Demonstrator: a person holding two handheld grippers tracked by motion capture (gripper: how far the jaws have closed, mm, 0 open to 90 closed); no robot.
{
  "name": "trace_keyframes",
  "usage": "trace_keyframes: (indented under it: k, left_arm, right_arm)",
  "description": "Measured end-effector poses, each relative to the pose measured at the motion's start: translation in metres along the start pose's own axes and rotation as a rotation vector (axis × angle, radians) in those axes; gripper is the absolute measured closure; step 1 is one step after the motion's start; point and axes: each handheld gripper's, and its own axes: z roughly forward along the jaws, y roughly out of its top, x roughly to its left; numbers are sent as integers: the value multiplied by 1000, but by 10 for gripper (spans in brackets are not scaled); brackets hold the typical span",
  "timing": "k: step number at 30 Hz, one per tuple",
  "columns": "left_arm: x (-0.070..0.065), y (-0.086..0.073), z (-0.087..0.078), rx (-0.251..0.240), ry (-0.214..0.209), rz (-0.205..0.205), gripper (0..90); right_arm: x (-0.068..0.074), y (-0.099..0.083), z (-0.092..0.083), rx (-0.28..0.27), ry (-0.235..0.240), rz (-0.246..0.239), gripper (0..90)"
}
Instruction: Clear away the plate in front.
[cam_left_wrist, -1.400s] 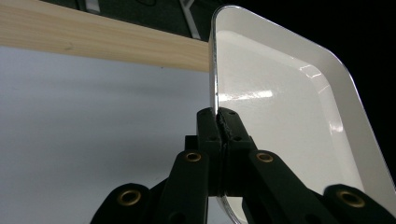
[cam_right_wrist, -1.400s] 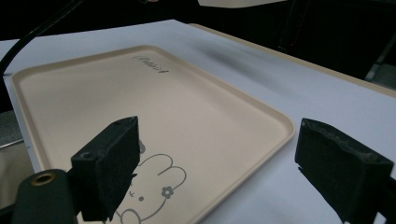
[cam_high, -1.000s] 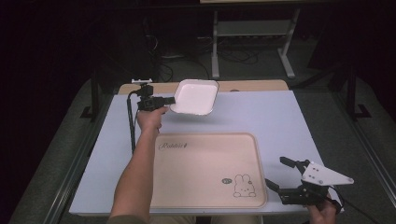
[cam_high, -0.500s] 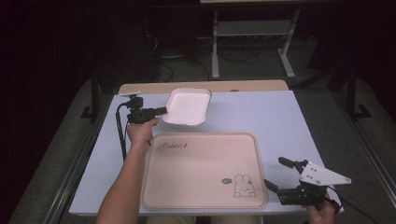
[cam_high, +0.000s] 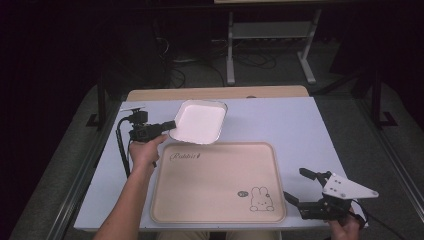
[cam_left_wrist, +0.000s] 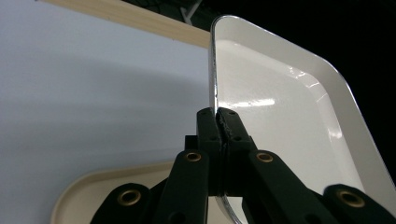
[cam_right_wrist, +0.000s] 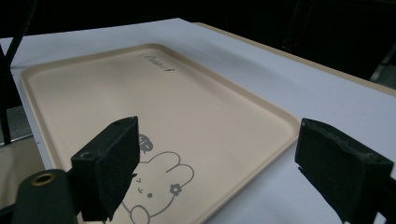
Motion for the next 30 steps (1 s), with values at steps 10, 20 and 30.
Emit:
trace_keyframes:
  k: [10,20,30]
  left_arm:
    - [-6,-23,-22,-29,51,7,890]
    - [6,-72,-10,36,53,-42,891]
    - [8,-109,1,79,77,-52,890]
  right_arm:
    - [0,0,1,-3,-3,7,131]
    - [1,0,3,4,1,7,131]
    - [1,0,2,4,-1,7,131]
